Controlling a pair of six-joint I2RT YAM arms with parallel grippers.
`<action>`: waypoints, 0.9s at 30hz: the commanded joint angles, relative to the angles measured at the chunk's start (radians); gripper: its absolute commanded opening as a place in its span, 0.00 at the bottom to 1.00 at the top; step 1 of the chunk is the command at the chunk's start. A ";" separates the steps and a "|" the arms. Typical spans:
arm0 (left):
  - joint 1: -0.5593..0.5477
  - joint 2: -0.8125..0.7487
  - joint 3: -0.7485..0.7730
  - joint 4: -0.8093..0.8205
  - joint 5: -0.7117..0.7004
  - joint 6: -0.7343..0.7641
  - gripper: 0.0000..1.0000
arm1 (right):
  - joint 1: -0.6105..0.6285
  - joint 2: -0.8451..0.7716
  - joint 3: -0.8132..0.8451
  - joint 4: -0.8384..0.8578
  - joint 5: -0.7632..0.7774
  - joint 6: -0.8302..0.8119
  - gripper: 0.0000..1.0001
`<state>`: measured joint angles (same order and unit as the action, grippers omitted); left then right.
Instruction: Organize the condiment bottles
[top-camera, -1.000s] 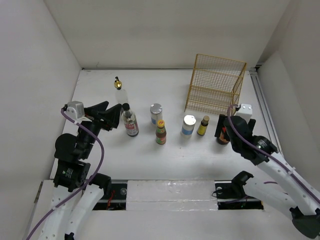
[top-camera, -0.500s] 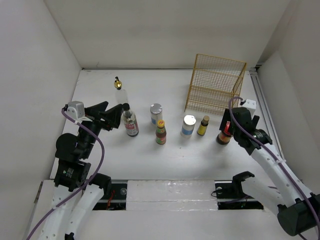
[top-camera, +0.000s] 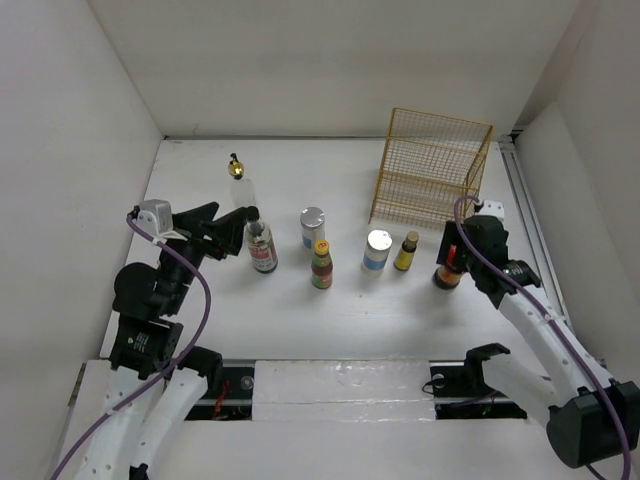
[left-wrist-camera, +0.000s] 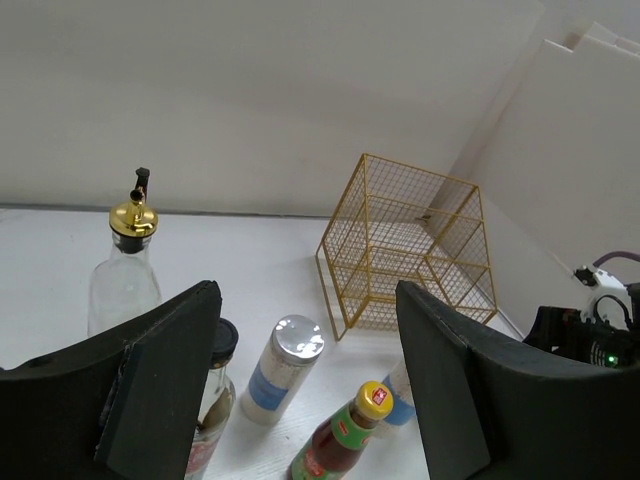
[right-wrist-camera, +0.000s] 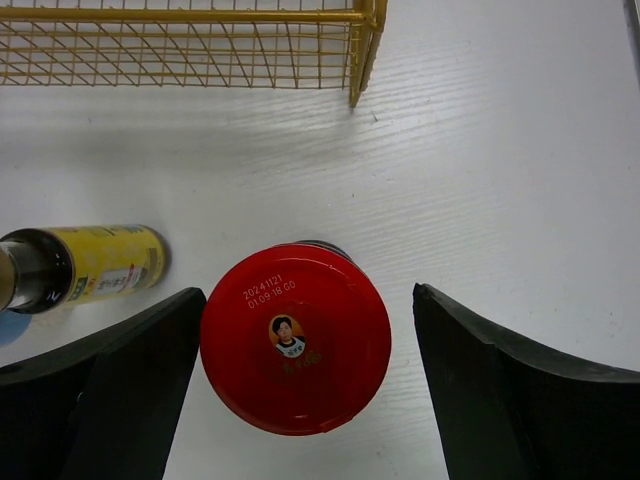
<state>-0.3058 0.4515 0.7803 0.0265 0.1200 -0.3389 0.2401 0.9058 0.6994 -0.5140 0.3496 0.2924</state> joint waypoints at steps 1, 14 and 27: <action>0.002 0.012 0.000 0.055 0.015 -0.003 0.66 | -0.015 0.007 -0.009 0.031 -0.029 -0.007 0.89; 0.002 0.012 0.000 0.055 0.026 -0.012 0.65 | 0.007 -0.143 0.223 0.029 -0.034 -0.001 0.54; 0.002 0.023 0.000 0.064 0.038 -0.022 0.65 | 0.039 0.358 0.722 0.371 -0.205 -0.131 0.52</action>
<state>-0.3058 0.4702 0.7803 0.0273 0.1322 -0.3508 0.2699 1.1950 1.2945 -0.3576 0.2127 0.2066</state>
